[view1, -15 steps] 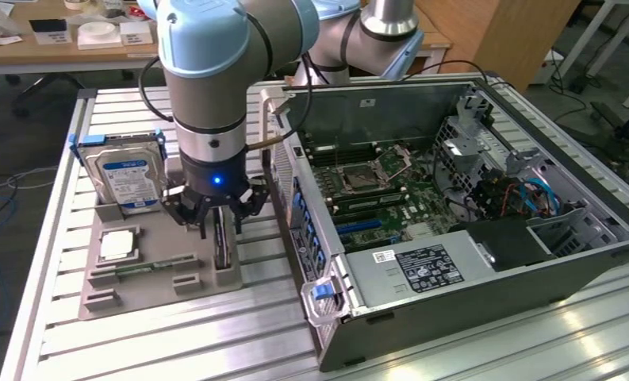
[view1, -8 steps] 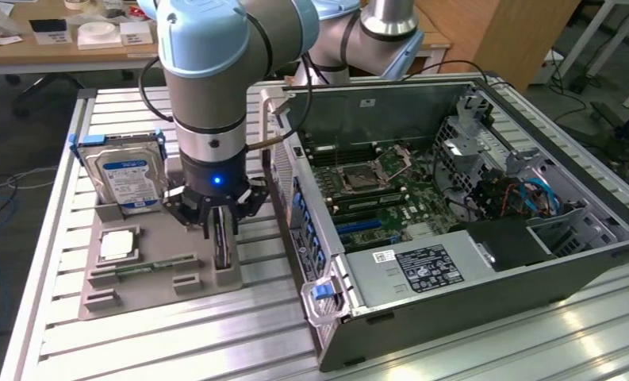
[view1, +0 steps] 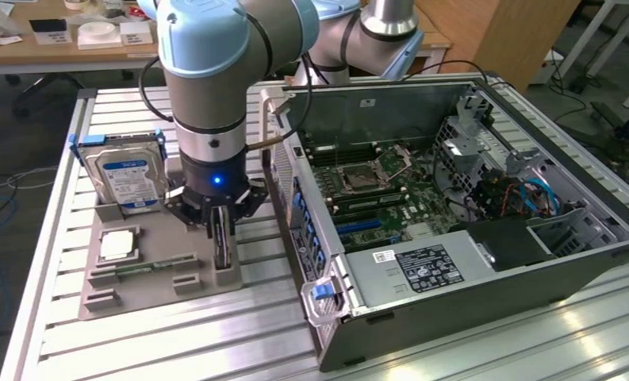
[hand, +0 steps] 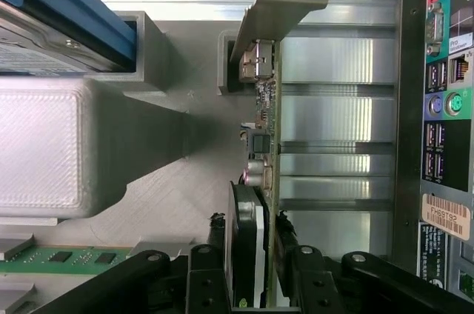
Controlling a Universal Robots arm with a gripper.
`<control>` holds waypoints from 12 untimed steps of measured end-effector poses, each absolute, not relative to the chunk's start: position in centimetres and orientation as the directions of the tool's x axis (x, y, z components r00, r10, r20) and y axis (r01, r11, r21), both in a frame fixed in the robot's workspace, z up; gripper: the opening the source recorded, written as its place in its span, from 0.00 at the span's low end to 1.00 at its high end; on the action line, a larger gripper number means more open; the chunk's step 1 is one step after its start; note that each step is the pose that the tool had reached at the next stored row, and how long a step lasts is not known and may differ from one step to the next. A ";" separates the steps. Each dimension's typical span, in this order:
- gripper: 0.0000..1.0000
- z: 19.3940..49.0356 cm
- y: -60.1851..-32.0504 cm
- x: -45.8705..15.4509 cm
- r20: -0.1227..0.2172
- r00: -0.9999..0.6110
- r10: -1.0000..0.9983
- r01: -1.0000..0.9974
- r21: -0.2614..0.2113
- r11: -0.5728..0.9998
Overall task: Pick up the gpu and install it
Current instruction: 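Pick up the gpu and move the gpu toward the slot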
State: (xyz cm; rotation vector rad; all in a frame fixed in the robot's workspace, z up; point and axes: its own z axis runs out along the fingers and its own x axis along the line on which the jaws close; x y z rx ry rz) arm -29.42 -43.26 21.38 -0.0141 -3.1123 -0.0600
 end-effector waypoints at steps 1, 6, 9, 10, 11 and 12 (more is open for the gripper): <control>0.39 21.4 -43.2 -29.4 0.029 -1.000 0.008 0.010 0.038 0.999; 0.39 21.6 -43.2 -29.4 0.029 -1.000 0.008 0.009 0.038 0.999; 0.39 21.7 -43.2 -29.4 0.029 -1.000 0.008 0.009 0.039 0.999; 0.39 21.7 -43.2 -29.4 0.029 -1.000 0.008 0.009 0.038 0.999; 0.39 21.8 -43.2 -29.4 0.029 -1.000 0.008 0.009 0.038 0.999; 0.39 21.8 -43.2 -29.4 0.029 -1.000 0.008 0.009 0.038 0.999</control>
